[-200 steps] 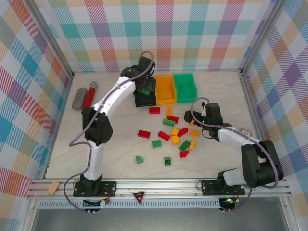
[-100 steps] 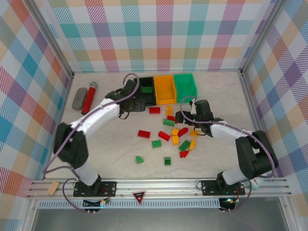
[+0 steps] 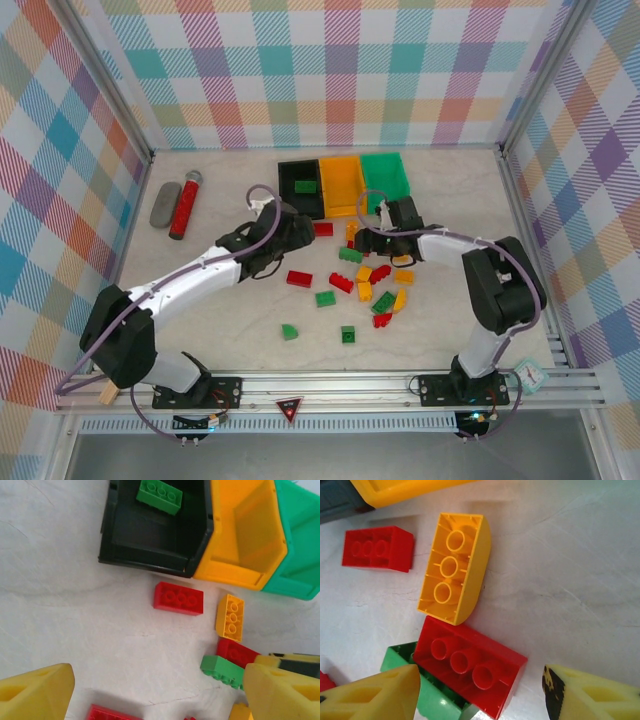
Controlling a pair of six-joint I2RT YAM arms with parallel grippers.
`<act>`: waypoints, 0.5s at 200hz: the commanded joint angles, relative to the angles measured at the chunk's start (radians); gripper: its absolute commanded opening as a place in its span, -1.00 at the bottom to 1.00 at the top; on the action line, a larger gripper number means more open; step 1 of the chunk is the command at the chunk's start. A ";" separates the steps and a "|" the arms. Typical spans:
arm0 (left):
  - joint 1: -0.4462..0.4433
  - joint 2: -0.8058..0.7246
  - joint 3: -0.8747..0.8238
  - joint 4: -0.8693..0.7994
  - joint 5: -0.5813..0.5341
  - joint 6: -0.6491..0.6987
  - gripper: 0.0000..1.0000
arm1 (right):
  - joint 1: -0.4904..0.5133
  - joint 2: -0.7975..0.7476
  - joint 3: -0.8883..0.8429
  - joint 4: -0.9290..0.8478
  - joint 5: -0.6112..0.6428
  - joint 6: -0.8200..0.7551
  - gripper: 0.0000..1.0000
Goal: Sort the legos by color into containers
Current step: Pick up the lego from the center of the table.
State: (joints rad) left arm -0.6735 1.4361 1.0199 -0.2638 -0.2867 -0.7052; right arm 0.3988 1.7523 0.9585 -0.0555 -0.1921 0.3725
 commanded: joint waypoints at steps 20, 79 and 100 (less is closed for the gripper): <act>-0.058 0.007 -0.011 0.047 -0.037 -0.035 0.75 | 0.008 0.078 0.089 -0.119 -0.011 -0.056 0.32; -0.116 -0.114 -0.026 -0.004 -0.103 -0.026 0.75 | 0.036 0.127 0.144 -0.180 -0.036 -0.072 0.27; -0.130 -0.184 -0.046 -0.046 -0.129 -0.037 0.76 | 0.061 0.130 0.151 -0.189 -0.035 -0.072 0.32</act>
State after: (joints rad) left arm -0.7826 1.3441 1.0065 -0.2535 -0.3515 -0.7223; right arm 0.4229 1.8595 1.0901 -0.1970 -0.1959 0.3199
